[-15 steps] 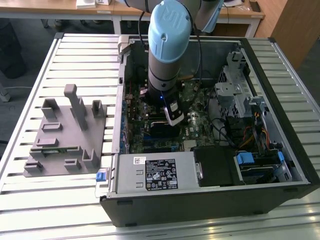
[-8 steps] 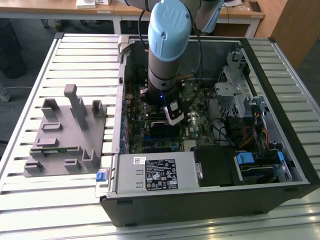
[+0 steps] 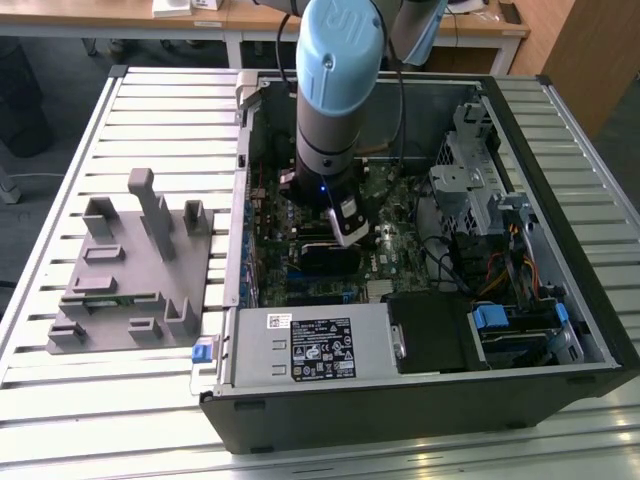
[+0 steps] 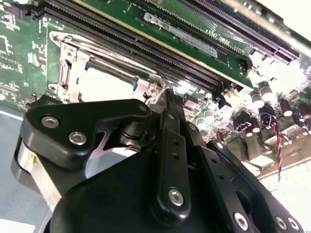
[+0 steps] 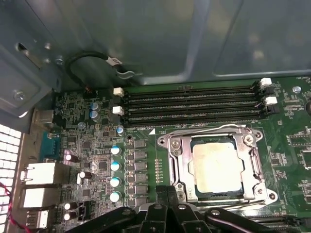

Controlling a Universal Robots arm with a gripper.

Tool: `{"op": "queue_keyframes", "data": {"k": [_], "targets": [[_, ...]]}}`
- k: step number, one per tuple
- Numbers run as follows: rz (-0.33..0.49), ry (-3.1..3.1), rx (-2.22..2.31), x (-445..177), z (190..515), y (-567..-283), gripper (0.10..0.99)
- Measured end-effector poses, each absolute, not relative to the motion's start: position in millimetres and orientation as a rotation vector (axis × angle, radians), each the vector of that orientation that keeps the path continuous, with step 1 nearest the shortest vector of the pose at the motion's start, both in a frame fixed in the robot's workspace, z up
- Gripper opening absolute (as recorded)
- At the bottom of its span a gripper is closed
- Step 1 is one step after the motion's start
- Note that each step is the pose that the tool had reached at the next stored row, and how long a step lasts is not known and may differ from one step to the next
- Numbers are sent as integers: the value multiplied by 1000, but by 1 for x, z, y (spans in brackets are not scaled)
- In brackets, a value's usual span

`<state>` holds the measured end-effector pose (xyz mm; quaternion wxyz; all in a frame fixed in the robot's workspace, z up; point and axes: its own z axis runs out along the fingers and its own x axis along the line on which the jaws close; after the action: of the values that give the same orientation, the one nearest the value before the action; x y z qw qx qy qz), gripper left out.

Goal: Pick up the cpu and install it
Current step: 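Install the second cpu locking lever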

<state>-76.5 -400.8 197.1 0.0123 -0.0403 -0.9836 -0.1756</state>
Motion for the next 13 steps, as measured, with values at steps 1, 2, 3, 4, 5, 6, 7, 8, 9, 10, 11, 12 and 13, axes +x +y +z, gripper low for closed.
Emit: {"op": "queue_keyframes", "data": {"k": [1, 2, 3, 4, 5, 6, 7, 8, 9, 10, 11, 12, 13], "targets": [[-548, -3066, -126, -76, 198, -401, 106], [-549, -3066, -126, -76, 200, -401, 106], [-551, -3065, -126, -76, 203, -401, 106], [-556, -3064, -125, -76, 205, -401, 106], [-563, -3063, -125, -76, 207, -401, 106], [-569, -3061, -125, -76, 209, -401, 106], [-576, -3060, -125, -76, 211, -401, 106], [-583, -3058, -125, -76, 213, -401, 106], [-589, -3057, -125, -76, 215, -401, 106], [-596, -3056, -125, -77, 217, -401, 106], [-604, -3054, -125, -77, 218, -401, 106], [-613, -3052, -125, -77, 220, -401, 106], [-622, -3050, -125, -77, 221, -401, 106]]}}
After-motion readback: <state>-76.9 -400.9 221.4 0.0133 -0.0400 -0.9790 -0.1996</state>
